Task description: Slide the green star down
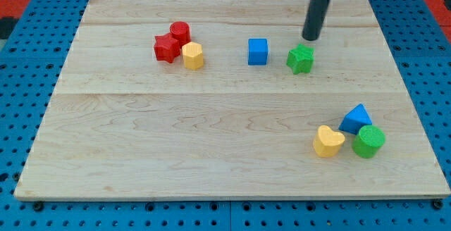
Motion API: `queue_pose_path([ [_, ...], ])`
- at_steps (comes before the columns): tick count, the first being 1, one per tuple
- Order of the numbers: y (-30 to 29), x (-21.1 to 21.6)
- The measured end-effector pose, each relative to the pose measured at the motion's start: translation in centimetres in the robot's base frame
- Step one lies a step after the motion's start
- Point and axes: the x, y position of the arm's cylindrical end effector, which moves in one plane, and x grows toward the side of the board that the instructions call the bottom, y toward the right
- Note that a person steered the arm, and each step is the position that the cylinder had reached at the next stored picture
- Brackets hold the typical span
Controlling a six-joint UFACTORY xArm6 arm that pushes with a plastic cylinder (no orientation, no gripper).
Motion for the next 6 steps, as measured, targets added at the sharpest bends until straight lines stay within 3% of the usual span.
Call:
queue_pose_path([
  [6, -2.0, 4.5],
])
